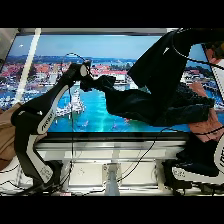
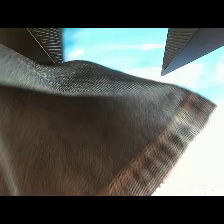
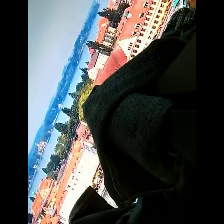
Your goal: Fold the clothes and pants, and hang the long-sleeved shirts on hangers.
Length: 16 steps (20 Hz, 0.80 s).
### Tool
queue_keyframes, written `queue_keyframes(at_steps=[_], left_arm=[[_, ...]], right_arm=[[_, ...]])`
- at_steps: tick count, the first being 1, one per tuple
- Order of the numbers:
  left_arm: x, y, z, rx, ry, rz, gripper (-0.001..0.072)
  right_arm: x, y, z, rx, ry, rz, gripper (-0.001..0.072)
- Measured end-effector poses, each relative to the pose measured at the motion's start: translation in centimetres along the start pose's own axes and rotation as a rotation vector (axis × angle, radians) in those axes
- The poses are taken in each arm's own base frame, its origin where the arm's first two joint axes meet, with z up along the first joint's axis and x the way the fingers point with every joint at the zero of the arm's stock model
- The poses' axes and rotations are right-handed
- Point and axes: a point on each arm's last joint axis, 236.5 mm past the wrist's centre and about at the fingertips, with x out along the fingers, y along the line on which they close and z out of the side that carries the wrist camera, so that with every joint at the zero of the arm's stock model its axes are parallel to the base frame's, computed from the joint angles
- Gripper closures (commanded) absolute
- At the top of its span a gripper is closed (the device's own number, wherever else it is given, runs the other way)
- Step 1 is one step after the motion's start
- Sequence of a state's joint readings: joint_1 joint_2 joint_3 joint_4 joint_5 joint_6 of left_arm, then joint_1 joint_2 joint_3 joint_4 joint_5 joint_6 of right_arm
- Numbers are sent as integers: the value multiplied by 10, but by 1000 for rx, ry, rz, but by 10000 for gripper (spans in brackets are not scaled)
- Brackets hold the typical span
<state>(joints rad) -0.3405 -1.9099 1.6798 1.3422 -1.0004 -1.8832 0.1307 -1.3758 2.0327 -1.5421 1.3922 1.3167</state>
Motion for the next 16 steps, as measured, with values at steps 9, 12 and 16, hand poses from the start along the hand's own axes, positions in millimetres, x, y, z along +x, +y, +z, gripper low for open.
queue_keyframes(at_steps=[9,12,16], left_arm=[[8,-3,35,-133,-113,-97,300],[11,-9,43,-161,-145,-132,300],[18,-13,49,-187,-170,-159,300]], right_arm=[[-51,69,-18,-41,-13,266,676],[-62,103,-43,-43,20,401,677],[-49,133,-91,6,110,514,677]])
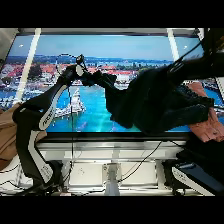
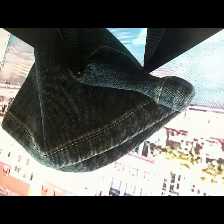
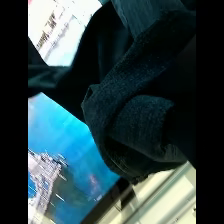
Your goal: Fold the clothes and pants, and hang the long-sleeved shirts on hangers.
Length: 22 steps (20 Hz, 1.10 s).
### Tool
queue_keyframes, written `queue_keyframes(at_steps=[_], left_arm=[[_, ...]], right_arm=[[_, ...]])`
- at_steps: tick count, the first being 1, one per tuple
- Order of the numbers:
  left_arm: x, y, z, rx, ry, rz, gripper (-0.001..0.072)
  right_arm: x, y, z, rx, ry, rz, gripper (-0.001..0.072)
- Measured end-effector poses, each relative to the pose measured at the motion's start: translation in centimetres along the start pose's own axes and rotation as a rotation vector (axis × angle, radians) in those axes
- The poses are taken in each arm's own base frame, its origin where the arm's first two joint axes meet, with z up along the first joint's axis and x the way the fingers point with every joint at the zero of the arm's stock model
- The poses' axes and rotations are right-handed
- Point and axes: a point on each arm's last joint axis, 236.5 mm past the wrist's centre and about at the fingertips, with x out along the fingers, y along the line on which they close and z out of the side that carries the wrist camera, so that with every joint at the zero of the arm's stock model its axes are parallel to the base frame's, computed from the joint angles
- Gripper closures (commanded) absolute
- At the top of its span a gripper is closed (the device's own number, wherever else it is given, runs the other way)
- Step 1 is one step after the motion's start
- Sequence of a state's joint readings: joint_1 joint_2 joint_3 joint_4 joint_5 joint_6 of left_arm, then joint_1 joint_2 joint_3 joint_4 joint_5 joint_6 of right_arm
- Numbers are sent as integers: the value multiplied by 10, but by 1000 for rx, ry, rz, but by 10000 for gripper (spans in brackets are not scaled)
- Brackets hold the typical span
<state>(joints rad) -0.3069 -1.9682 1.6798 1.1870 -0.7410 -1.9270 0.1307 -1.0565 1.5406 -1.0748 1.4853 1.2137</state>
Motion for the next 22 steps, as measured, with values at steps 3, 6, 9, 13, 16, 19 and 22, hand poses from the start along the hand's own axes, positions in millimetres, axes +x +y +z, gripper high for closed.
queue_keyframes(at_steps=[3,6,9,13,16,19,22], left_arm=[[7,-1,-1,-23,-3,-16,408],[11,-13,4,-64,-30,-64,671],[8,-25,17,-86,-75,-109,672],[-11,-47,50,-62,-172,-168,673],[-38,-63,90,-12,-279,-213,673],[-71,-68,132,21,-387,-235,674],[-101,-61,171,45,-498,-231,673]], right_arm=[[32,13,-30,37,40,98,677],[67,47,-51,25,56,238,676],[95,93,-67,-57,68,347,677],[121,154,-69,-176,21,427,676],[138,185,-58,-220,-53,439,676],[157,195,-48,-233,-106,413,676],[188,187,-40,-221,-142,352,676]])
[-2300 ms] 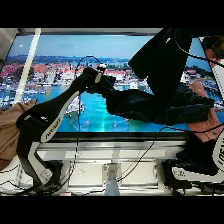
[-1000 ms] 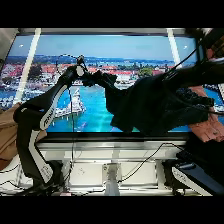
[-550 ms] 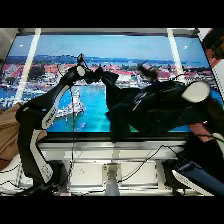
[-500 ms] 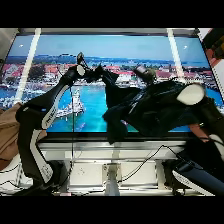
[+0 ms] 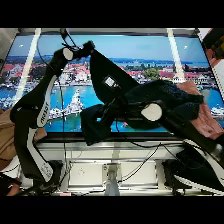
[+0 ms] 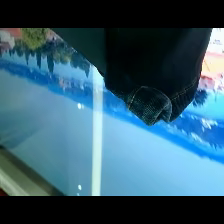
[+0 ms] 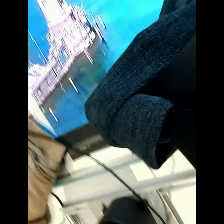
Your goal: Fold the clothes and pants, and hang the long-sleeved shirts on hangers.
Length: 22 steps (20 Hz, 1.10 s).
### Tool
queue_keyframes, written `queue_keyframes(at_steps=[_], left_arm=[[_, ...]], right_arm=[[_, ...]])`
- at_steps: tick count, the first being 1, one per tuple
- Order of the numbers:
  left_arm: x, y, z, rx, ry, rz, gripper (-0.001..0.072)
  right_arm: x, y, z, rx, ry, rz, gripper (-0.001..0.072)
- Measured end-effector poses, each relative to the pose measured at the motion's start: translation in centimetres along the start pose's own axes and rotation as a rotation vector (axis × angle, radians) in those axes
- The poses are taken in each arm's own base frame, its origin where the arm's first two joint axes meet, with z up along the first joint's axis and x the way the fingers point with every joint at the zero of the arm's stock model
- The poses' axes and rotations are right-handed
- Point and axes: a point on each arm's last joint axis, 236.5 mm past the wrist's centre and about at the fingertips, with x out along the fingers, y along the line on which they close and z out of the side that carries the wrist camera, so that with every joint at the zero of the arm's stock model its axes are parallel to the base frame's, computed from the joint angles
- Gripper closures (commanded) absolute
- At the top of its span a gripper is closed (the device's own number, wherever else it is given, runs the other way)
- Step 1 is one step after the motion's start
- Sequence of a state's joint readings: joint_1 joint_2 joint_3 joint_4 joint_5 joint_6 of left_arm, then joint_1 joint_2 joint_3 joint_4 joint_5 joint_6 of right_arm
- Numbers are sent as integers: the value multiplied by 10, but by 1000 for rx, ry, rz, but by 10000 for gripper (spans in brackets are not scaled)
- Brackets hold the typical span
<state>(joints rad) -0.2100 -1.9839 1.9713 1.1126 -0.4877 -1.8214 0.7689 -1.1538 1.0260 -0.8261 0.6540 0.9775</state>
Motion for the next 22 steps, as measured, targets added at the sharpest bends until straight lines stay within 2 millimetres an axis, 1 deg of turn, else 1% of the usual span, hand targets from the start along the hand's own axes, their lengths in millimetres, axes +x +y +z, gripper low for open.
queue_keyframes(at_steps=[2,3,4,5,6,7,8,10,11,12,14,16,18,20,22], left_arm=[[-5,6,22,8,-48,4,671],[-7,9,28,12,-62,8,591],[-8,12,33,24,-72,16,333],[-10,15,40,40,-91,23,69],[-11,18,44,58,-102,33,-2],[-11,21,45,72,-103,43,-2],[-11,24,45,84,-102,52,-2],[-13,29,49,105,-107,68,-2],[-14,33,49,113,-102,79,-2],[-15,35,50,114,-97,84,-2],[-24,37,58,126,-97,95,0],[-39,35,73,172,-113,104,2],[-62,23,95,244,-148,98,2],[-90,6,117,319,-189,90,2],[-118,-16,134,377,-228,74,3]], right_arm=[[18,-17,0,19,-22,-47,676],[27,-26,0,36,-34,-71,675],[33,-34,1,53,-50,-91,667],[39,-41,1,66,-62,-110,605],[42,-46,2,74,-74,-125,456],[44,-50,5,78,-89,-139,304],[44,-53,7,78,-99,-149,236],[43,-58,14,73,-117,-163,236],[39,-61,18,65,-126,-171,236],[32,-65,23,54,-135,-181,236],[10,-82,38,50,-167,-219,242],[-21,-113,52,89,-217,-287,259],[-56,-156,58,168,-267,-374,260],[-86,-205,50,275,-288,-467,260],[-109,-253,34,401,-285,-545,260]])
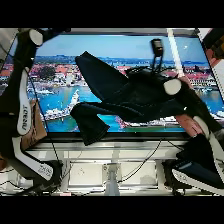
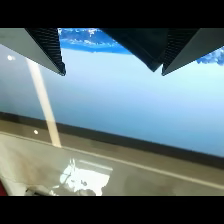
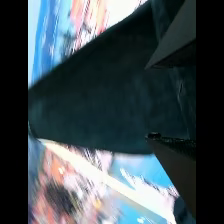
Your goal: Fold the clothes and pants, and hang the long-sleeved shirts on hangers.
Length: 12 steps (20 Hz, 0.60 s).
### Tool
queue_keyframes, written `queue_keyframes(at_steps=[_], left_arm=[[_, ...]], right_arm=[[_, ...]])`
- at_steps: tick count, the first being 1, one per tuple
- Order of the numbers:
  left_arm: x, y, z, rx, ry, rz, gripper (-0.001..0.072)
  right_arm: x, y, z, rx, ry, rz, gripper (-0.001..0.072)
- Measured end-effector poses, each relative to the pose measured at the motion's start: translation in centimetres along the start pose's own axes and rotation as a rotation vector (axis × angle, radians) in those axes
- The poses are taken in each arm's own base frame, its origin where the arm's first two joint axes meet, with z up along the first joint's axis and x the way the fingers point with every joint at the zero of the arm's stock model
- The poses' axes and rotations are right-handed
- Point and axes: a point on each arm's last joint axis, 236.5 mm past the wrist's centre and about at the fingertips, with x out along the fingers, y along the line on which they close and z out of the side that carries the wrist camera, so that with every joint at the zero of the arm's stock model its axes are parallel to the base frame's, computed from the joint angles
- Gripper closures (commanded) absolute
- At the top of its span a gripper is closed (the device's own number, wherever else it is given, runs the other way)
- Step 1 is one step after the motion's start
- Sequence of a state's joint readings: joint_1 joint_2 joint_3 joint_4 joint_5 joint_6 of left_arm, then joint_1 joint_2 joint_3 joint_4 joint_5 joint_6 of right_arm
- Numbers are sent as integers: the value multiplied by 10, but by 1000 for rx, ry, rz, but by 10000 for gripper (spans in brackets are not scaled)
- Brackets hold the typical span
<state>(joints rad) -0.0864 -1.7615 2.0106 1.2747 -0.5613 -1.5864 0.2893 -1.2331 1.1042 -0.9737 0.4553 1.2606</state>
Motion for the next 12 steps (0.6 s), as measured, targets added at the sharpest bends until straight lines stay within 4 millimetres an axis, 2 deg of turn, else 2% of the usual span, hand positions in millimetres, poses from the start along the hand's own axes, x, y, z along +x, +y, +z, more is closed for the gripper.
queue_keyframes(at_steps=[2,4,5,6,7,8,10,12], left_arm=[[-23,-10,25,35,-37,-12,3],[-42,-20,42,63,-63,-23,2],[-49,-24,48,77,-73,-27,3],[-55,-26,53,90,-82,-30,2],[-59,-28,56,98,-85,-32,4],[-62,-29,57,106,-83,-33,6],[-66,-31,56,119,-68,-35,6],[-67,-32,51,122,-43,-37,6]], right_arm=[[10,-44,2,91,51,-70,260],[23,-80,0,139,124,-125,257],[30,-95,-3,153,168,-154,196],[38,-111,-8,168,215,-186,99],[45,-125,-15,183,269,-212,40],[50,-137,-24,203,326,-235,11],[58,-153,-43,238,432,-269,20],[66,-166,-52,298,477,-303,37]])
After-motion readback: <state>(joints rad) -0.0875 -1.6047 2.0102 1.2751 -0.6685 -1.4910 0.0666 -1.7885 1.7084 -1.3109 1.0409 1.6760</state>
